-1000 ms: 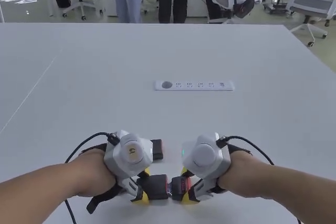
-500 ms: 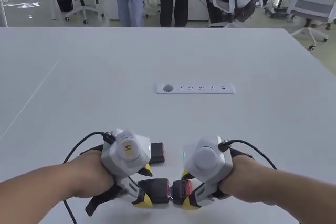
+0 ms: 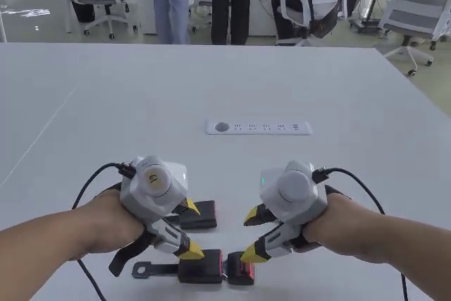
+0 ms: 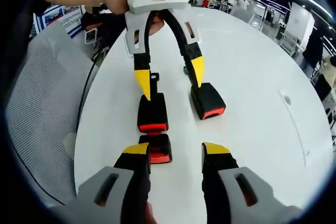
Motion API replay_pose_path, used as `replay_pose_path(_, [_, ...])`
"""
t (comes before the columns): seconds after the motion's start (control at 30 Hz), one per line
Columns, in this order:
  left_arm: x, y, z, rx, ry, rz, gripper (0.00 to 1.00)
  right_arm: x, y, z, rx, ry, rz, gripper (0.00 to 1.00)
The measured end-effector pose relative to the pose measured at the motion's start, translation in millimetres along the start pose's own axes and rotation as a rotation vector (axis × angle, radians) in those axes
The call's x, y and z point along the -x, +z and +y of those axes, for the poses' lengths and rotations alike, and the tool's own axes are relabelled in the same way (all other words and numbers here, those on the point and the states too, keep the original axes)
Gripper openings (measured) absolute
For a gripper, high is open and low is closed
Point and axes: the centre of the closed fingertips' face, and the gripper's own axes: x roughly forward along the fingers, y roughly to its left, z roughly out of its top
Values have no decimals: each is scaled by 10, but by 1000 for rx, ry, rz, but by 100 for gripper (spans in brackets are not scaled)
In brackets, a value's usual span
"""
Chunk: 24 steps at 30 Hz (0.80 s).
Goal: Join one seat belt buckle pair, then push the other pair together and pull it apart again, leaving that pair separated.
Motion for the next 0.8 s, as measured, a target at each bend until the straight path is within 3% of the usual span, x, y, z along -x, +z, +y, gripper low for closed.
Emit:
replay_pose_path(0.17, [-13,-56,183,58,23,-3,47,63,-178,-193,-1,-33,31,36])
replay_pose_path(0.43, [-76,-82,447,35,39,19,47,244,-527,-629,-27,-120,77,36])
replay_pose_path(0.53, [-140,-96,491,27,19,28,45,285,-661,-715,-25,-133,106,37])
replay_pose_path(0.63, [-227,-157,490,-18,-9,55,42,295,-755,-754,-29,-134,122,37])
replay_pose_path(0.8, [-322,-222,527,-27,-27,78,42,223,-923,-802,-15,-122,164,38])
